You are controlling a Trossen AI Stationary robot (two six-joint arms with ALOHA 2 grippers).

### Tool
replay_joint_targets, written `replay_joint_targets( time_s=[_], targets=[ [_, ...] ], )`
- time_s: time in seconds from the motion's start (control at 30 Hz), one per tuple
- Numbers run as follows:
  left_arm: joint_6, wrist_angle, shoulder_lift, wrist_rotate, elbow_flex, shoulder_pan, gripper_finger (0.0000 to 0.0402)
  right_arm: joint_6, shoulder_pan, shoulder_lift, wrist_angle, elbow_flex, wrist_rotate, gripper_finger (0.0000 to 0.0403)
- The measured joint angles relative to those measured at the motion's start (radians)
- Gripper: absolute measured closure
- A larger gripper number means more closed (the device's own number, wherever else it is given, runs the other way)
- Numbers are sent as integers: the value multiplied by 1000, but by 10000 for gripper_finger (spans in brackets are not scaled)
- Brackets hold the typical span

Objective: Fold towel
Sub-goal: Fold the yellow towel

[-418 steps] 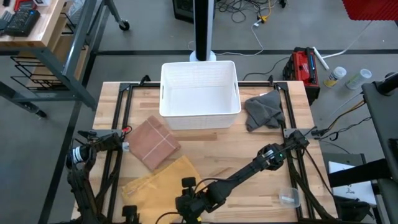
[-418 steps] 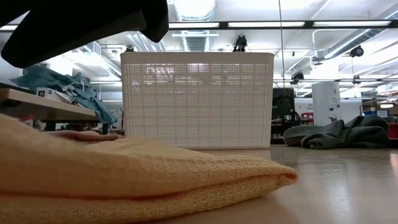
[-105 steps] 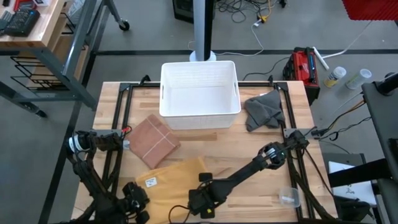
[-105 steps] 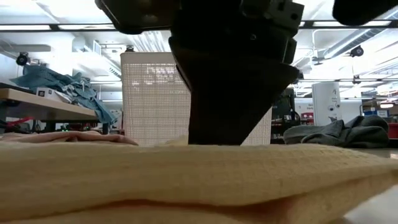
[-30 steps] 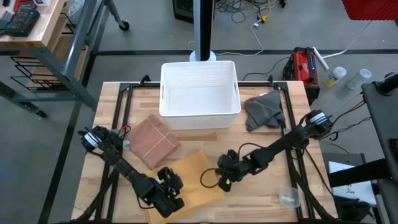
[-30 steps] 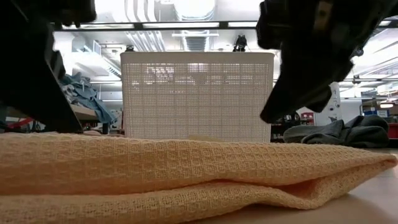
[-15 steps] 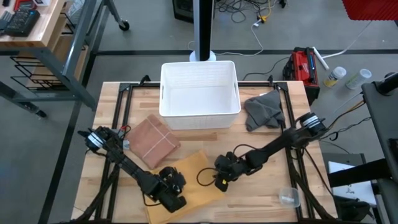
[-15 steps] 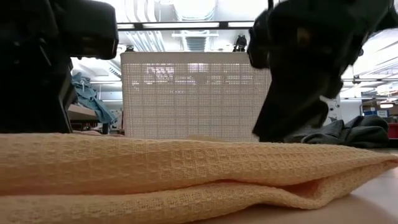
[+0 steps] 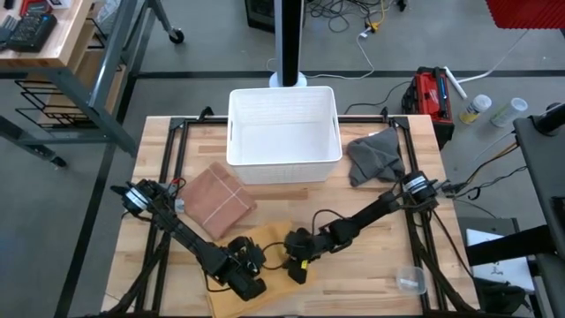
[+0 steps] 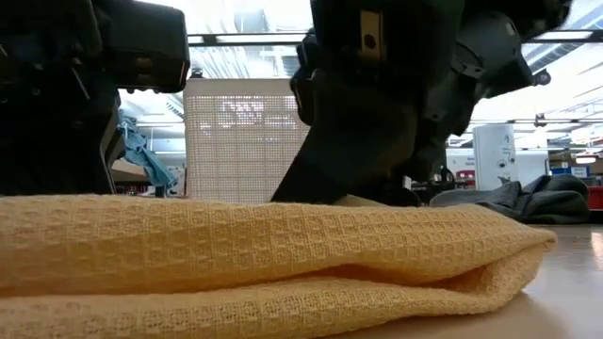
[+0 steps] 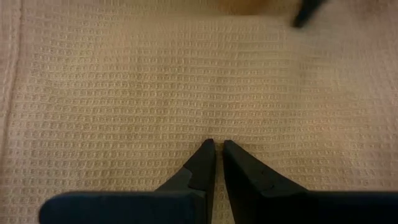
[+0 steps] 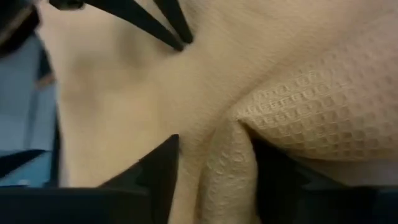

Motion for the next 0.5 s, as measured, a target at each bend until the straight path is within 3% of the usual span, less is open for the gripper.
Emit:
replay_joint_targets(
  time_s=[0.17, 0.2, 0.37, 0.5],
  targets=[
    [48, -31, -22, -49, 20, -23, 377, -59, 22, -31, -344, 110, 146, 374],
    [53, -45, -32, -52, 32, -30, 377, -69, 30, -36, -415, 137, 188, 386],
    [41, -213, -62, -40, 77, -100, 380, -58, 60, -65, -838, 300, 359, 396],
    [14, -221, -63, -50, 63, -168, 381, -24, 85, -65, -1095, 420, 489, 398]
  ],
)
